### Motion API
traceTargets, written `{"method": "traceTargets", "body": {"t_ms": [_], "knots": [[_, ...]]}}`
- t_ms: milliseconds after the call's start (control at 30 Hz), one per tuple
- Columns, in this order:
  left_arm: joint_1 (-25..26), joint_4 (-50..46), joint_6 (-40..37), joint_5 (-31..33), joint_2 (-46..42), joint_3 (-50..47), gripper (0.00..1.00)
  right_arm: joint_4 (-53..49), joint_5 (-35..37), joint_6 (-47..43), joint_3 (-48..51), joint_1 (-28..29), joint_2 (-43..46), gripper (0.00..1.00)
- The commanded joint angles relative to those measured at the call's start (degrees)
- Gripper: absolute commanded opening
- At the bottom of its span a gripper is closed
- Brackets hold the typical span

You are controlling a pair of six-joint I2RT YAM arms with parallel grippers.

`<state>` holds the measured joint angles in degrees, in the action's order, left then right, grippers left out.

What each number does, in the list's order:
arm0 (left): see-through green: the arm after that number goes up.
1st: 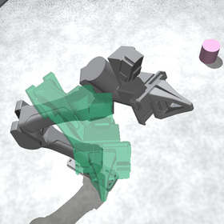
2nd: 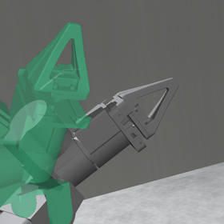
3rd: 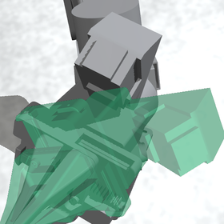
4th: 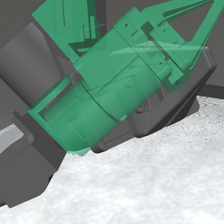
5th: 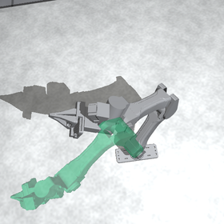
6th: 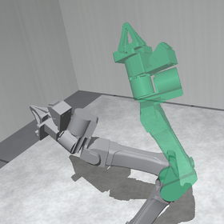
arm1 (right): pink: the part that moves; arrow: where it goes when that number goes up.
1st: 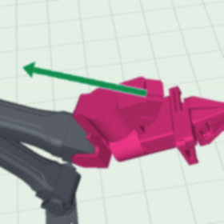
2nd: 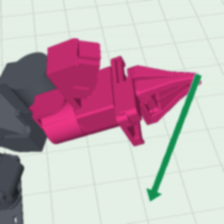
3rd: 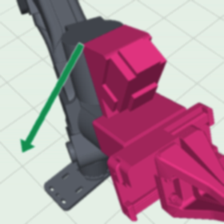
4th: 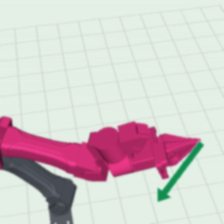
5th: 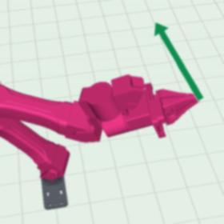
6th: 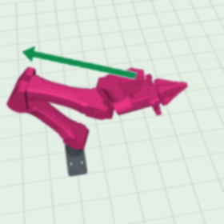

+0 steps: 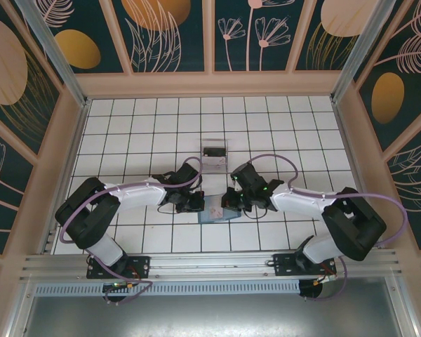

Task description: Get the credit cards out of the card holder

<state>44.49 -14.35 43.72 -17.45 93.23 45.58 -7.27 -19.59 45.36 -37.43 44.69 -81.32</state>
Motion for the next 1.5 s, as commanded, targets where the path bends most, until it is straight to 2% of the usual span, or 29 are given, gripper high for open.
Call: {"method": "traceTargets", "body": {"t_ms": [0,533,767,1033,1200,1300,1467], "knots": [[0.0,-5.2,-1.3,3.9,1.3,-0.1,0.02,-2.1,0.6,-0.2,0.4,-0.7,2.8,0.0],[-0.8,-9.5,-3.2,9.0,-1.2,-0.3,0.02,-11.5,4.5,-3.5,-5.9,-2.7,10.1,0.0],[-2.4,-12.1,-4.8,11.2,-3.1,0.0,0.06,-16.2,8.6,-11.0,-10.0,-2.9,11.5,0.0],[-3.6,-14.6,-6.3,13.2,-4.6,0.8,0.08,-21.1,11.6,-29.6,-17.4,-3.4,4.5,0.0],[-3.7,-15.3,-6.6,13.7,-5.8,2.1,0.19,-23.3,14.6,-43.5,-23.8,-3.6,-1.5,0.0],[-3.7,-16.5,-7.0,15.1,-6.3,3.1,0.25,-25.0,13.4,-54.5,-27.5,-3.6,-4.4,0.0],[-4.0,-17.2,-6.9,16.3,-7.3,4.0,0.3,-30.5,14.5,-69.9,-34.5,-3.6,-10.2,0.0]]}}
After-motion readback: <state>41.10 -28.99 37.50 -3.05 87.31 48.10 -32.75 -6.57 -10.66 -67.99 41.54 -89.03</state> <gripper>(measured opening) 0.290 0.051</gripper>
